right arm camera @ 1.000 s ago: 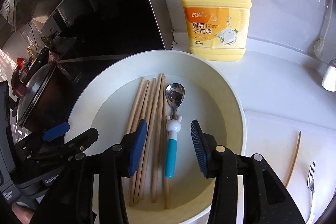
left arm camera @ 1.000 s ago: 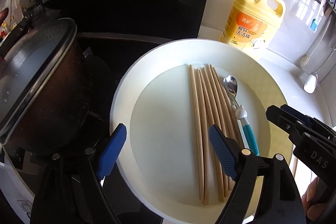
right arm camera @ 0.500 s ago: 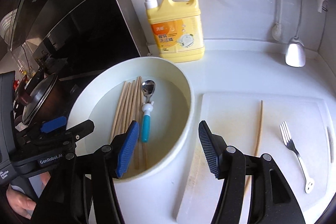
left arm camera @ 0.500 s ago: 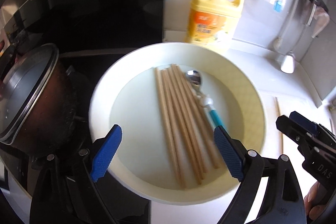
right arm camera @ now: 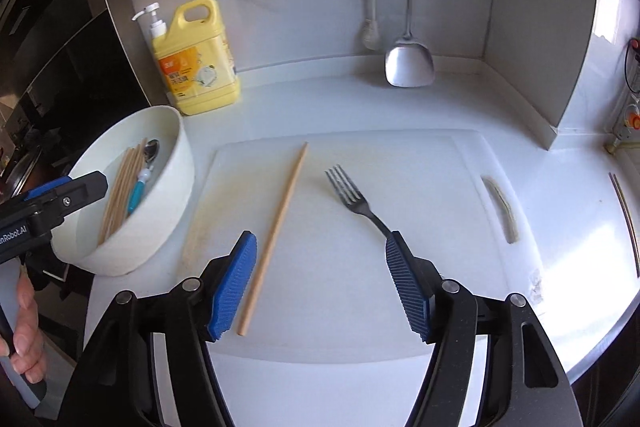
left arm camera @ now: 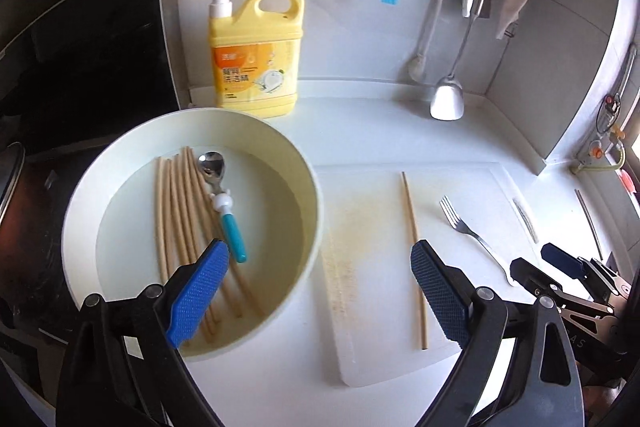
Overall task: Organize utensils
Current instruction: 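Withdraw both tools from the basin back to the cutting board, then move the right tool over the steel fork while the left approaches the chopstick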
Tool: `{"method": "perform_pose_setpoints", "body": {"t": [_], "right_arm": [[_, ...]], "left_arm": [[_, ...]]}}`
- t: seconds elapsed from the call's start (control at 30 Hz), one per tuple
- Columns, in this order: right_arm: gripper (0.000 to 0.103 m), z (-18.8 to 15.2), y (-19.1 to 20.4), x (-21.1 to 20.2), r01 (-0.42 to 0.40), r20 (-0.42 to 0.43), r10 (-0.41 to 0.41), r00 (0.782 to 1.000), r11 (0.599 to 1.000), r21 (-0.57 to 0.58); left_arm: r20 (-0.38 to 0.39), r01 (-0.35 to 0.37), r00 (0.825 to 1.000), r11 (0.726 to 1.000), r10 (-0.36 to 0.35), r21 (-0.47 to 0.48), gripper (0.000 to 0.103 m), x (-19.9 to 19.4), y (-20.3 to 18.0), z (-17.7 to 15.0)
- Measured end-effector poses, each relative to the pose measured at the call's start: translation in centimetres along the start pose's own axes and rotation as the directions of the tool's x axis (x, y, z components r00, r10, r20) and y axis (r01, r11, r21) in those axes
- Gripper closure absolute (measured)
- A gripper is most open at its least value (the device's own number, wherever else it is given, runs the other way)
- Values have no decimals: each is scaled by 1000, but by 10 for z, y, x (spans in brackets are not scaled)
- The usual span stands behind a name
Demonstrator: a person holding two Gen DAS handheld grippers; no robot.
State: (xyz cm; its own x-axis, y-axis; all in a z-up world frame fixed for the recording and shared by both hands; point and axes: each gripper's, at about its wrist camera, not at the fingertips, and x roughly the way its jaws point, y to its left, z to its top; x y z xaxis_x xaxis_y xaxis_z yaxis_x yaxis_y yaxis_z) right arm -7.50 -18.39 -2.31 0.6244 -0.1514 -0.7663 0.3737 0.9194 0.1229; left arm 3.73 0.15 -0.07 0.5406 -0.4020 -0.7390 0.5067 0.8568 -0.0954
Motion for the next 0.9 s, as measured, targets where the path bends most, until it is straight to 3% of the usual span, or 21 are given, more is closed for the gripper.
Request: {"method": "perform_pose_setpoints", "body": {"t": [0.23,0.5,0.7,0.9], "right_arm": [[39,-8,-60,7,-88,-20,88,996,995,-41],[39,0,-93,37,-233,-71,226,972,965,-120],[39,6,-89,61,-202,-75,191,979,961,-187],[39,11,-79,85,-193,-87,177,980,955,-225]], "left_arm": [[-19,-83,996,996,82,-35,12,15,-56,-19],[-51,-200,979,974,196,-108,12,35,-83,-40],[-72,-238,970,966,232,-100,12,63,-91,-44],[-92,-229,971,969,221,-94,12,88,-90,-43]]}}
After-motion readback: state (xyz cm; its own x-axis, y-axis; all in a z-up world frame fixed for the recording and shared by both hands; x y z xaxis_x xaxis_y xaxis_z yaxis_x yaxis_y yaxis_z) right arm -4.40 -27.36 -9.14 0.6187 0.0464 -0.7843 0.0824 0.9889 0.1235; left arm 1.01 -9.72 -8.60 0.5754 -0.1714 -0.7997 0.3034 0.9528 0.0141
